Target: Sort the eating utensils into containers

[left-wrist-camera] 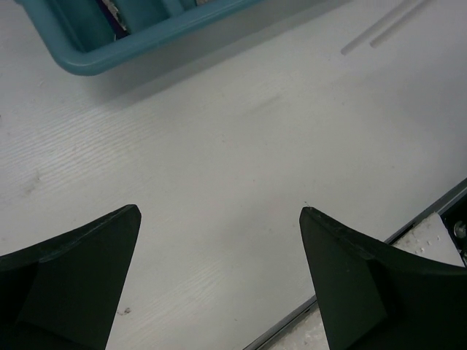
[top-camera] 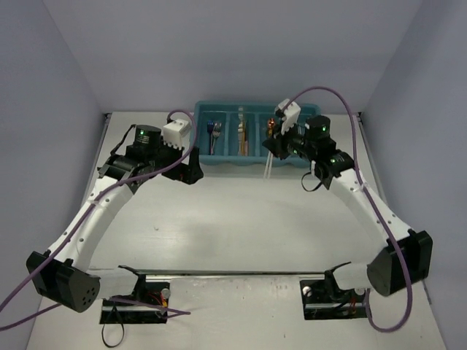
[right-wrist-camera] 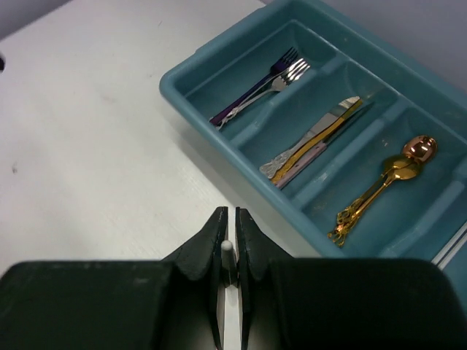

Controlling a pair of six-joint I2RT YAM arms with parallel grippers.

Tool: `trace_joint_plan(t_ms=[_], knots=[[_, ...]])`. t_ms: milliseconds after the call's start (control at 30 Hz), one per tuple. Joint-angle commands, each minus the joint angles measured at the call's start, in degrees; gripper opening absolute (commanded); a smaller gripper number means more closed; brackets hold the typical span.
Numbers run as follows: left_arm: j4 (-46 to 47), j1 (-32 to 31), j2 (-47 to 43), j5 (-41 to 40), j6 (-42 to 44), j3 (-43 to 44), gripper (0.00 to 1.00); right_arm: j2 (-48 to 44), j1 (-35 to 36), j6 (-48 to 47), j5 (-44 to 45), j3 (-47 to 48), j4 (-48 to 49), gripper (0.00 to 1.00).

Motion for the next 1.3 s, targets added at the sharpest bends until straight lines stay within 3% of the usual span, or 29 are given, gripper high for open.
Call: trace_joint_plan(t_ms=[0, 167, 667, 833, 967, 1267], knots=[[2.9, 1.4, 0.4, 1.0, 0.1, -0.4, 0.91, -6.8, 5.1, -10.6, 5.5, -5.3, 2.0, 0.0], [3.3, 1.6, 1.3, 1.0, -0.7, -0.5, 0.91, -14.2, 11.3, -14.5, 8.9, -15.4, 8.4, 0.0], [2.7, 2.0, 1.5, 0.0, -2.3, -0.3, 0.91, -17.0, 11.7, -4.1, 13.1, -39.4, 29.8, 0.01], [2.2, 2.0, 1.8, -0.3, -2.3, -0.2, 0.91, -17.2, 11.7, -2.0, 13.6, -41.3, 34.2, 0.03], [2.1, 2.0, 2.7, -0.2, -2.5, 0.7, 0.91, -17.7, 11.5, -0.9, 14.5, -38.8, 34.3, 0.0], [2.1, 2.0, 4.2, -0.3, -2.9, 1.5, 0.91, -17.4, 11.7, 5.5, 12.5, -34.4, 35.6, 0.03]])
